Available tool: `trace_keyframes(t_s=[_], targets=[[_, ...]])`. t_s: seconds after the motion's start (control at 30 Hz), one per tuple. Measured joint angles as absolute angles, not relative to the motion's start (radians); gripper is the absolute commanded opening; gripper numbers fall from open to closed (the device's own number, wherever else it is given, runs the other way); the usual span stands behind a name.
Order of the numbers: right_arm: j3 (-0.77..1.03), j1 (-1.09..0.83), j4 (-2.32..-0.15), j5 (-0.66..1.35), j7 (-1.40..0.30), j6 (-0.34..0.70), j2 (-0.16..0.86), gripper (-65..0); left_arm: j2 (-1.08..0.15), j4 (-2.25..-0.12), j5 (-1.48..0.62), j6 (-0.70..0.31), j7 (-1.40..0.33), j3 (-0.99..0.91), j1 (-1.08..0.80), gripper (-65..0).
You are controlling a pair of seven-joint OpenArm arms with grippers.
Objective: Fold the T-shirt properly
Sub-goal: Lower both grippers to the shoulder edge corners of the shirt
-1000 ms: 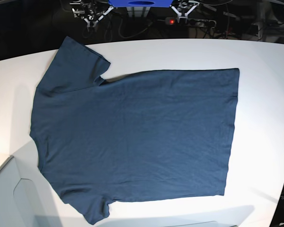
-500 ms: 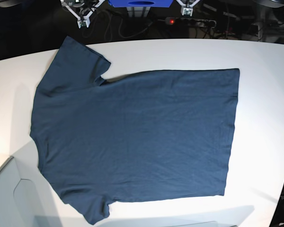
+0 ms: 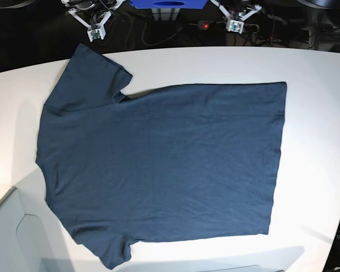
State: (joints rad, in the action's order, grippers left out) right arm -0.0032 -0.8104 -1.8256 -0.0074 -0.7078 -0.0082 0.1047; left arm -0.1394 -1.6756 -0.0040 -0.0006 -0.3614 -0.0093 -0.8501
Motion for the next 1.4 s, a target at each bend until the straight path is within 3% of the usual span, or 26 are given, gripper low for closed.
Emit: trace_keyframes(t_s=[0.23, 0.47, 0.63, 1.0, 1.1, 1.2, 1.33, 1.4], targets=[[-0.004, -0.937, -2.091, -0.053, -0.774, -0.008, 0.13, -64.9, -0.131, -1.863, -0.007, -0.002, -0.391, -0.073, -0.97, -65.0], [-0.003, -0.959, -2.107, -0.159, -0.772, -0.008, 0.13, -64.9, -0.139, -2.037, -0.123, -0.01, -0.381, -0.143, -1.031, -64.6], [-0.003, -0.919, -2.111, -0.18, -0.728, -0.007, 0.126, -64.9, -0.196, -2.032, -0.261, 0.002, -0.395, -0.223, -1.012, -51.5], [0.014, -0.738, -2.111, -0.183, -0.73, -0.005, 0.08, -64.2, -0.211, -2.029, -0.386, 0.0, -0.393, -0.374, -0.918, -50.4], [0.012, -0.693, -2.111, -0.18, -0.734, -0.004, 0.076, -58.4, -0.21, -2.029, -0.386, -0.001, -0.395, -0.402, -0.897, -50.3], [0.013, -0.641, -2.11, -0.18, -0.736, -0.004, 0.075, -47.1, -0.209, -2.028, -0.387, -0.001, -0.398, -0.429, -0.866, -50.2], [0.031, -0.557, -2.109, -0.179, -0.733, -0.004, 0.08, -29.5, -0.205, -1.996, -0.389, -0.004, -0.394, -0.472, -0.793, -44.0], [0.067, -0.529, -2.108, -0.181, -0.734, -0.004, 0.08, -24.2, -0.205, -1.969, -0.384, 0.002, -0.398, -0.477, -0.755, -39.2]])
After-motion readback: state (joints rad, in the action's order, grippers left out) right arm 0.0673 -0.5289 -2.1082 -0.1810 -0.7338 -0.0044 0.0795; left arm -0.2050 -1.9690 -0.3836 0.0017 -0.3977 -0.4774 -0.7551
